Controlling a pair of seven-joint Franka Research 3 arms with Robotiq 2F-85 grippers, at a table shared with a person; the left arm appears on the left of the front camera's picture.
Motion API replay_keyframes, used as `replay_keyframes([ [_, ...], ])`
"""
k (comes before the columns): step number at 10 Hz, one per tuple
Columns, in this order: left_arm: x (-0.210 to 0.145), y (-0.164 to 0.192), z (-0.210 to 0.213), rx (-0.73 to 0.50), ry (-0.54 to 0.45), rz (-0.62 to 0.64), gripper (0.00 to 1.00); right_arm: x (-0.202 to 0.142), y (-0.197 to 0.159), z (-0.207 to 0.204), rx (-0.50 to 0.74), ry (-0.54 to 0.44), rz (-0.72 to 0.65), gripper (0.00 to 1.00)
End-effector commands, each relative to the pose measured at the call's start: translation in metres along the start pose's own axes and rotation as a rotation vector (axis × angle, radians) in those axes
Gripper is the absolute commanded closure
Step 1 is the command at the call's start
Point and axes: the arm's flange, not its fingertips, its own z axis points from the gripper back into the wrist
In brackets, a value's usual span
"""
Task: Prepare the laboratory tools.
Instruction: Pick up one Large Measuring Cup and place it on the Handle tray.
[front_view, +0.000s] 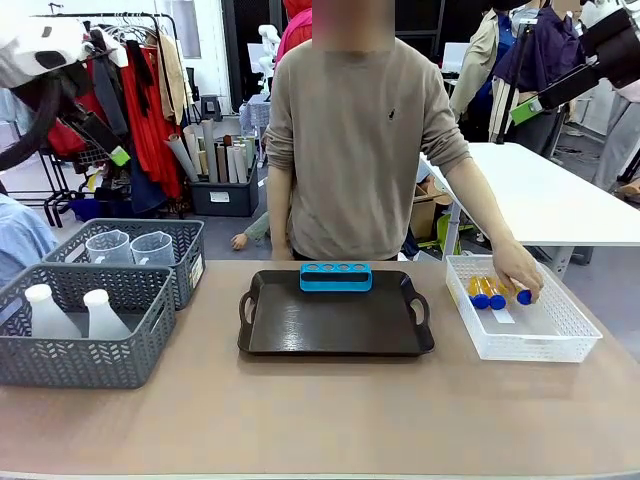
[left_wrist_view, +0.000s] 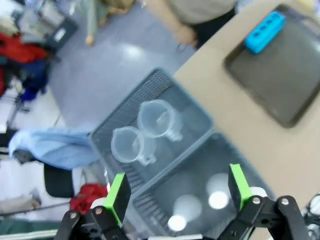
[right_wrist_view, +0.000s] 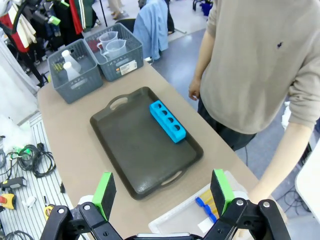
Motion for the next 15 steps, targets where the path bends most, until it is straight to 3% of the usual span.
replay_keyframes([
  [1,0.016,0.02,-0.003,0.06,0.137,0.062,0.0,0.001,0.001,0.0,0.005,-0.006,0.0,0.0],
  [4,0.006,0.044,-0.049,-0.028,0.26,0.169,0.0,0.001,0.001,0.0,0.005,-0.006,0.0,0.0],
  [11,0.0,0.039,-0.062,-0.039,0.261,0.148,0.0,0.001,0.001,0.0,0.005,-0.006,0.0,0.0],
  [12,0.005,0.056,-0.073,-0.034,0.413,0.204,0.0,0.001,0.001,0.0,0.005,-0.006,0.0,0.0],
  [13,0.007,0.073,-0.094,-0.014,0.443,0.342,0.0,0.001,0.001,0.0,0.005,-0.006,0.0,0.0],
  [15,0.0,0.099,-0.135,-0.025,0.488,0.464,0.0,0.001,0.001,0.0,0.005,-0.006,0.0,0.0],
])
